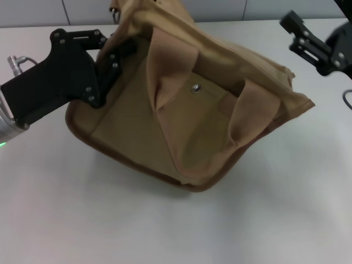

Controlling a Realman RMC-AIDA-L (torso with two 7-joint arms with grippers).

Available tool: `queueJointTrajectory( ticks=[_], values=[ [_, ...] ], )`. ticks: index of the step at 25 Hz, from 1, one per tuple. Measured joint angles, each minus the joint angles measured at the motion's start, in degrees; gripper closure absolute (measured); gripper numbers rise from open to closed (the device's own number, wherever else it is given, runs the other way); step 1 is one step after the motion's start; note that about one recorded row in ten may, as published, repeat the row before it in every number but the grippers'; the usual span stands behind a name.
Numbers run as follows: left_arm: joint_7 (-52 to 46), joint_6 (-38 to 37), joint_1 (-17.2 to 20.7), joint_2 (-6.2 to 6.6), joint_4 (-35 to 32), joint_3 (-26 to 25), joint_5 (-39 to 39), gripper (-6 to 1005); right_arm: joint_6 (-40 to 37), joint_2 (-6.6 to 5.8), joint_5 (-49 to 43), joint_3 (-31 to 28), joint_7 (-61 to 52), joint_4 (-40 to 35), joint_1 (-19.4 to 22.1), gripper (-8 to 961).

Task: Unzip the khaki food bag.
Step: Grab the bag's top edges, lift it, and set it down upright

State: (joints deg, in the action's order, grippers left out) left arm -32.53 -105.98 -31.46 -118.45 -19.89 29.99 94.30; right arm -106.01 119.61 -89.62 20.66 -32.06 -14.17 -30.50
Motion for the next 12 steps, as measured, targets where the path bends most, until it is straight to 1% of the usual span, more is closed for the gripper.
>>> queueJointTrajectory(
  ticks=[1, 2, 3, 6, 10, 12],
  values=[
    [0.0, 0.0, -0.3, -0.01, 0.0, 0.0, 0.1, 920, 0.3, 0.0, 0.0, 0.6, 0.1, -0.2, -0.6, 111],
    [0.0, -0.2, -0.7, -0.01, 0.0, 0.2, 0.1, 920, 2.1, -0.05, 0.0, 3.0, 0.4, -0.7, -2.0, 111],
    [0.0, -0.2, -0.7, -0.01, 0.0, 0.2, 0.1, 920, 2.1, -0.05, 0.0, 3.0, 0.4, -0.7, -2.0, 111],
    [0.0, -0.3, -1.1, -0.08, 0.0, 0.6, 0.2, 920, 6.0, 0.03, 0.0, 8.1, 0.8, -1.1, -3.6, 111],
    [0.0, -0.4, -1.1, -0.21, -0.1, 0.8, 0.0, 920, 8.7, 0.28, 0.2, 13.2, 3.0, -0.3, -4.9, 111],
    [0.0, -0.5, -1.1, -0.21, -0.1, 0.9, -0.1, 920, 9.5, 0.34, 0.3, 14.8, 4.0, 0.4, -5.4, 111]
  ],
)
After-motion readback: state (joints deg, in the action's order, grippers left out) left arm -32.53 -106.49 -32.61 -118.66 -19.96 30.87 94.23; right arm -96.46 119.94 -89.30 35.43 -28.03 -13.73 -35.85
